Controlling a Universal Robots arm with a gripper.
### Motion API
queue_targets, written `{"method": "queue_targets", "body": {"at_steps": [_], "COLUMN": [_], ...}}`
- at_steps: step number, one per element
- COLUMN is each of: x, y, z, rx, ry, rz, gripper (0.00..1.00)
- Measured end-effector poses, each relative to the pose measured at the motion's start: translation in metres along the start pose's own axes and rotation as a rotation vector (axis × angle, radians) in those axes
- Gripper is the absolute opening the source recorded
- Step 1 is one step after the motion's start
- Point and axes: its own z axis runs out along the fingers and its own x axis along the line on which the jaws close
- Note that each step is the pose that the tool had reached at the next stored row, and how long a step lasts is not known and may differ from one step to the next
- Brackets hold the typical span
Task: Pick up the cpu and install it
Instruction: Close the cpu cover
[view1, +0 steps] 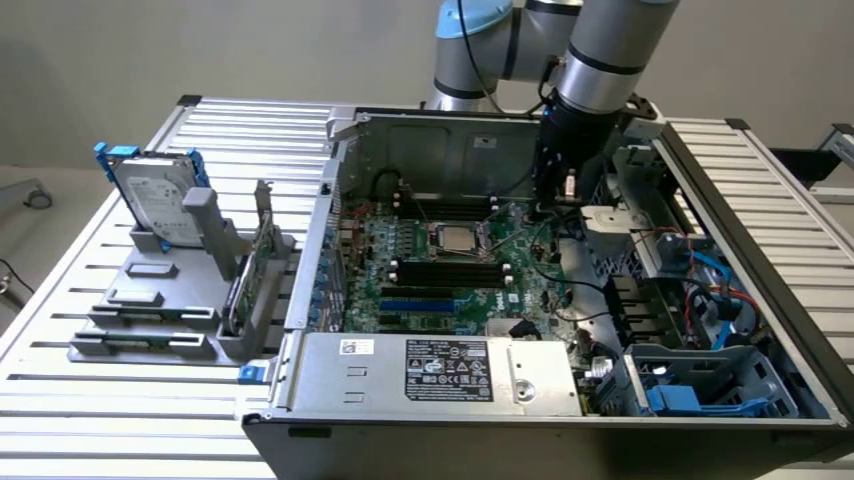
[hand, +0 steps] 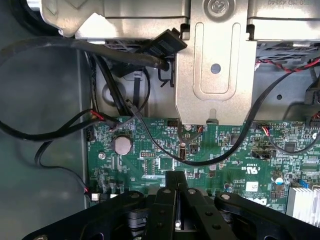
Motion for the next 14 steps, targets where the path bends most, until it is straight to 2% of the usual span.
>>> {"method": "queue_targets", "body": {"at_steps": [5, 8, 10, 14], "x": [0.0000, 0.0000, 0.0000, -0.0002], "y": [-0.0002, -0.0005, -0.0011, -0.0032], "z": [0.0013, 0.0018, 0.0019, 0.0021], "rx": [0.0286, 0.0483, 0.0689, 0.1240], "ry": [0.0021, 0.0036, 0.0063, 0.0128], "rz": [-0.001, 0.000, 0.000, 0.001], "gripper": [0.11, 0.11, 0.11, 0.11]}}
